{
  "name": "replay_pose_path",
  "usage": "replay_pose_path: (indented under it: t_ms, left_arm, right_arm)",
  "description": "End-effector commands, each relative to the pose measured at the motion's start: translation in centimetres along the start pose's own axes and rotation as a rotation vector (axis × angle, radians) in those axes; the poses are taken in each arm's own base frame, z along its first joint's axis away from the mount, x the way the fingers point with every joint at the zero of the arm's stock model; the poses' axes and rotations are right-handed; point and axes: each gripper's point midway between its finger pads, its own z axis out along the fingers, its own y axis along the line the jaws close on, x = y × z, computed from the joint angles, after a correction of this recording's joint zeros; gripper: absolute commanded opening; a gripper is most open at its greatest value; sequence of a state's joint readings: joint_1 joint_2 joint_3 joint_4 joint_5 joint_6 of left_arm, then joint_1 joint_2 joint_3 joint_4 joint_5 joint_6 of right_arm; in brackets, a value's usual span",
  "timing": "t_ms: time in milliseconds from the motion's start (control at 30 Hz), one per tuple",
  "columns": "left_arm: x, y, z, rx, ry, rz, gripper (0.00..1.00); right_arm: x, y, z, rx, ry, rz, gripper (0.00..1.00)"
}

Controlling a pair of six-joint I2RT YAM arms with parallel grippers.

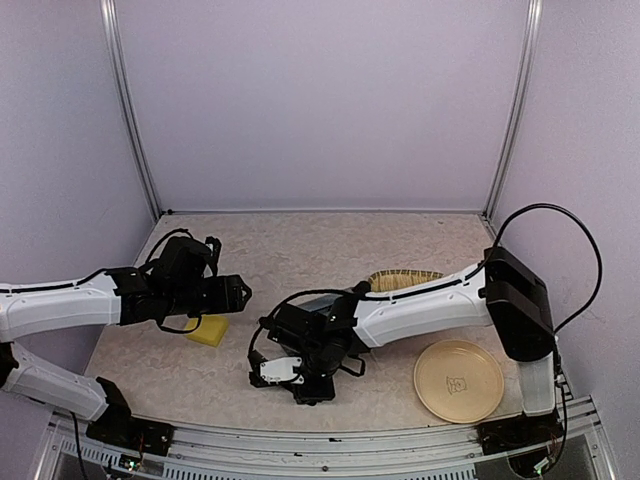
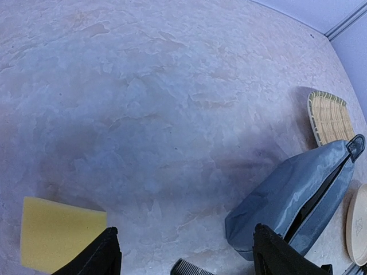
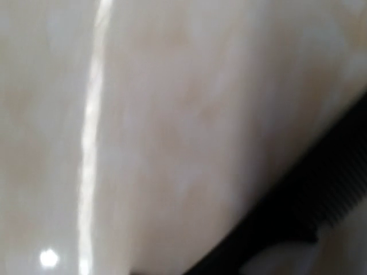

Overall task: Sort the hair-cutting tools
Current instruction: Move the comb to the center of the board.

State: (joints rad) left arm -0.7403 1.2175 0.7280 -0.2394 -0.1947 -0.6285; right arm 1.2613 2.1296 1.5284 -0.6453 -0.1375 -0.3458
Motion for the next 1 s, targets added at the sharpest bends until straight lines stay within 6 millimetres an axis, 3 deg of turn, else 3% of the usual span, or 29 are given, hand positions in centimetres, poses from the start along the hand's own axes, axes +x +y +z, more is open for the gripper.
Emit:
replay_pose_path:
  t_ms: [0,267,433,533,700,967]
  left_arm:
    - [0.0,-0.1,0.2,0.007,0.002,-0.005,0.77]
    - [0.3,-0.4,0.6,0.023,0.014,-0.004,0.77]
    - [0.3,-0.9,0.6,0.041,0.021,0.012,0.77]
    - [0.2,-1.5,0.3,0.062,0.015,0.042,0.77]
    - [-0.1,-2.9,-0.7,0.088,-0.004,0.121,0.77]
    - [0.0,-3.1,-1.0,0.05,0.001,0.158,0.76]
  right_arm:
    - [7.6,1.6,1.2,-0.014,0.227,-0.056,0.34]
    - [13.0,2.8,-0.4,-0.088,0.281,-0.169,0.26]
    - [14.7,1.6,-2.0,-0.09,0.254,-0.227,0.23]
    - [14.2,0.8,-3.0,-0.097,0.203,-0.224,0.25]
    - [12.0,-0.1,-4.9,-0.066,0.118,-0.178,0.39]
    - [12.9,-0.3,-4.6,-0.053,0.173,-0.039,0.44]
